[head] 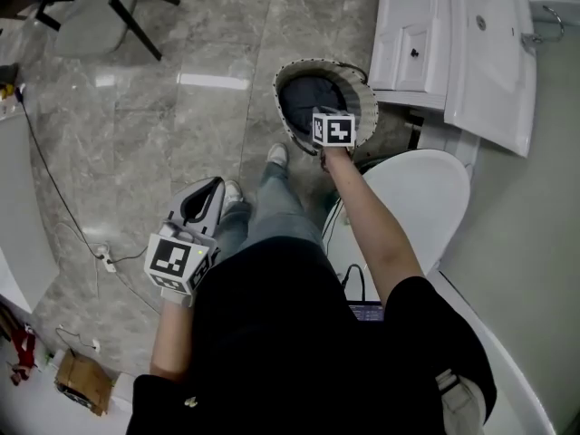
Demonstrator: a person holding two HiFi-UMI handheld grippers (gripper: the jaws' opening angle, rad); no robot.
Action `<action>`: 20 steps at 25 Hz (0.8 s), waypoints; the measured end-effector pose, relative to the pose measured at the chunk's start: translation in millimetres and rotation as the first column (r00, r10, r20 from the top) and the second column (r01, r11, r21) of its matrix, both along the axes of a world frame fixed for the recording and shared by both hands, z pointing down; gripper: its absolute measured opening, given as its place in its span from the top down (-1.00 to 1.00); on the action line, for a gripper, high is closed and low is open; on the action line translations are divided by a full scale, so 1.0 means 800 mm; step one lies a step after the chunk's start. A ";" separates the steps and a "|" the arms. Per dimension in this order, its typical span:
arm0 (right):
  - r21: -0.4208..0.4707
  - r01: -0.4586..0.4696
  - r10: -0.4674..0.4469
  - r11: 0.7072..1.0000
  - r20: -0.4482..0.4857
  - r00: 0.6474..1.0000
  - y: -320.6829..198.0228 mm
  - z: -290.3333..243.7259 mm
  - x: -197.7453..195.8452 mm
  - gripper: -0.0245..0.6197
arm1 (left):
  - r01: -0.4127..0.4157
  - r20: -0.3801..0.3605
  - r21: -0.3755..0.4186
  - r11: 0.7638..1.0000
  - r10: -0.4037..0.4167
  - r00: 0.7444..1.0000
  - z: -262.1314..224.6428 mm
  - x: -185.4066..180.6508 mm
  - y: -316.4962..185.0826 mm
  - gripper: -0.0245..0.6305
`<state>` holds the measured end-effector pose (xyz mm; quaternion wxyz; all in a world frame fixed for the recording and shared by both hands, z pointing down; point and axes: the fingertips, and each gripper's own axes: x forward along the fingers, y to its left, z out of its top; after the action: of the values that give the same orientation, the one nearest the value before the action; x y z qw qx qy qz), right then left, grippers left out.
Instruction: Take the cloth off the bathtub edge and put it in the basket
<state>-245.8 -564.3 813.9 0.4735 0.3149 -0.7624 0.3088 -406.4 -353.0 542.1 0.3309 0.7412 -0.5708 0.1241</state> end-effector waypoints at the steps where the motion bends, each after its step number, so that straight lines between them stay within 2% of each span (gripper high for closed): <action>1: 0.005 0.002 -0.002 1.000 0.020 1.000 0.005 -0.016 -0.004 0.94 | -0.003 0.000 0.011 1.000 0.003 1.000 -0.005 -0.001 0.000 0.89; 11: 0.119 0.044 -0.069 0.992 0.219 0.973 0.070 -0.200 -0.046 0.94 | -0.038 -0.015 0.097 0.995 0.039 0.999 -0.057 -0.017 0.010 0.89; 20: 0.226 0.011 -0.105 0.974 0.408 0.907 0.102 -0.373 -0.048 0.94 | -0.085 -0.004 0.207 0.975 0.088 0.996 -0.126 -0.016 -0.013 0.89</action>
<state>-284.4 -483.0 515.3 0.2710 0.2690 -0.8842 0.2690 -419.5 -363.5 441.3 0.2502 0.7965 -0.5455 0.0736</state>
